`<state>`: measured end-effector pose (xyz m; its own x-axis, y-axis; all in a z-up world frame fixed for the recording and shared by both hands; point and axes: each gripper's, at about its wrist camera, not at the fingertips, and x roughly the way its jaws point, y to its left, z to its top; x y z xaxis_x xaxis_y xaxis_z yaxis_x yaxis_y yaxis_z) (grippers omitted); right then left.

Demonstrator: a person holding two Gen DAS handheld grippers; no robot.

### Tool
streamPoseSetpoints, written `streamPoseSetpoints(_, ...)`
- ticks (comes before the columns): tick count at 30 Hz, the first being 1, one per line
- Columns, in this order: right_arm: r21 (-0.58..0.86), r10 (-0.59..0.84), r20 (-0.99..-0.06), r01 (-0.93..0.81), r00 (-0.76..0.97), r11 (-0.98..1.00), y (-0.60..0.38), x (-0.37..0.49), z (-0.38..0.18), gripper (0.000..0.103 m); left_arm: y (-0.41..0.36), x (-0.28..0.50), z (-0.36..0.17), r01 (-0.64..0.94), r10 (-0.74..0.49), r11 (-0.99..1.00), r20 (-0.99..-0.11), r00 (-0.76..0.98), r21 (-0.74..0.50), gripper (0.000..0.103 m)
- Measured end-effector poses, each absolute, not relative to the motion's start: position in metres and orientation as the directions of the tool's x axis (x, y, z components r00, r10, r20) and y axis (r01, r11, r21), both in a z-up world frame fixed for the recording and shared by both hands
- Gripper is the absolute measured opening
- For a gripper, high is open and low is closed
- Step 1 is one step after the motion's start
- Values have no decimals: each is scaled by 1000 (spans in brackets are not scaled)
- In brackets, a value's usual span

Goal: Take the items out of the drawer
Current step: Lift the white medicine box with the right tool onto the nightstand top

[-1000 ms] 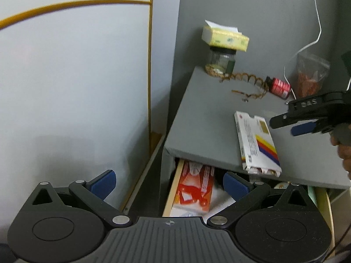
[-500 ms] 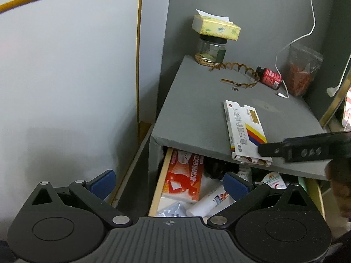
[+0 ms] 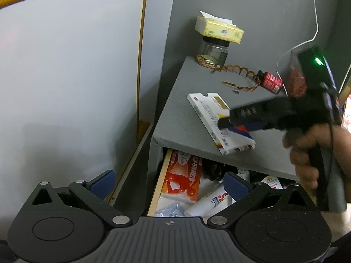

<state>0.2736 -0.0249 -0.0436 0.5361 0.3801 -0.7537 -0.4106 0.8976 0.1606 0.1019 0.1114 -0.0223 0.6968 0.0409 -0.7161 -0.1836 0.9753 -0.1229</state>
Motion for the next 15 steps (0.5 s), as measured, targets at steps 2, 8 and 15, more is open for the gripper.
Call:
streamPoseSetpoints(2,127,340,-767,-390,545,912,-17,275,-40,53,114,102,-23,-189,43,974,-717,696,-124,103)
streamPoseSetpoints(8,-25,268,-755,-434,599,900,11,254,-38,82,123,99,-21,-206,32,965,-709,704,-161,103)
streamPoseSetpoints(15,0,180,-791,-294,585,956,23,283,-51,72,123,99,-20,-201,33,967,-705,708,-156,103)
